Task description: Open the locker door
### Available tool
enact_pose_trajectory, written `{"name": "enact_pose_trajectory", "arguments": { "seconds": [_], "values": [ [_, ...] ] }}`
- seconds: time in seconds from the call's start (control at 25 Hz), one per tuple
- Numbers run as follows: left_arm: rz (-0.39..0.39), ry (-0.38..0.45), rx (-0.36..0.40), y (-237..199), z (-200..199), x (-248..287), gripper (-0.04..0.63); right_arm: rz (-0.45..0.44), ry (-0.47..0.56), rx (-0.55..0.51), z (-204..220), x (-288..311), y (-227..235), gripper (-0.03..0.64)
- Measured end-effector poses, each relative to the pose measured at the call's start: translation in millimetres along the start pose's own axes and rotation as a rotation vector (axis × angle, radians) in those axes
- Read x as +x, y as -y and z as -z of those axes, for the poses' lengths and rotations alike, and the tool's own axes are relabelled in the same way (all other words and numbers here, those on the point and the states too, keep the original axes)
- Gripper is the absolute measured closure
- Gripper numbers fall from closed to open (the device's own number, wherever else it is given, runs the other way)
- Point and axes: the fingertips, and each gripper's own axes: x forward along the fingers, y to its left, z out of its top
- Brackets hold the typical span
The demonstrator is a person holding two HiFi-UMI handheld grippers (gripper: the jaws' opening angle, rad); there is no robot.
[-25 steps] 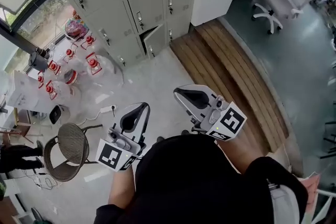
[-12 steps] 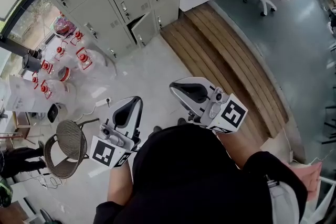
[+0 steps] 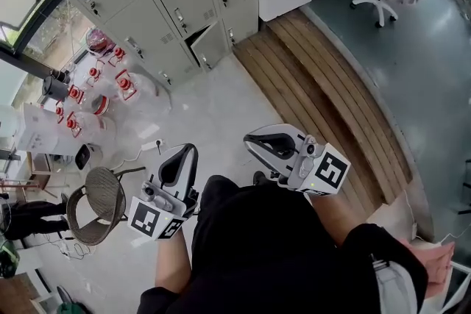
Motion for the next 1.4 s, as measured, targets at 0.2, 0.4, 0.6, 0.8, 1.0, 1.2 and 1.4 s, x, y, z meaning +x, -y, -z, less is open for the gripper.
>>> {"name": "enact_pose_trajectory", "arguments": {
  "seconds": [0.2,0.4,0.6,0.8,1.0,1.2,1.4],
  "values": [
    [-0.010,-0.037,-0.007,5.7,10.8,-1.5,0.578,0.044,0.015,0.048,8.8,-14.0,12.5,0.608],
    [-0.008,-0.056,-0.034,-0.6,23.8,1.9,0.578,0.057,0.013,0.092,22.0,-7.7,19.9,0.609],
    [0.018,-0.059,-0.067,-14.1,37.4,15.6,0.578,0.056,-0.007,0.111,32.1,4.6,31.8,0.609],
    [0.044,-0.037,-0.080,-39.7,36.4,44.1,0.578,0.059,-0.050,0.108,34.8,15.9,61.1,0.609],
    [0.053,-0.012,-0.074,-82.7,29.8,70.5,0.578,0.054,-0.066,0.088,32.1,49.0,101.3,0.609],
    [0.044,0.023,-0.079,-139.0,14.4,97.1,0.578,0.035,-0.075,0.053,22.1,96.5,141.4,0.609],
    [0.043,0.049,-0.073,-191.6,-4.7,112.6,0.578,0.032,-0.096,0.044,22.0,139.4,176.5,0.608]
  ]
}}
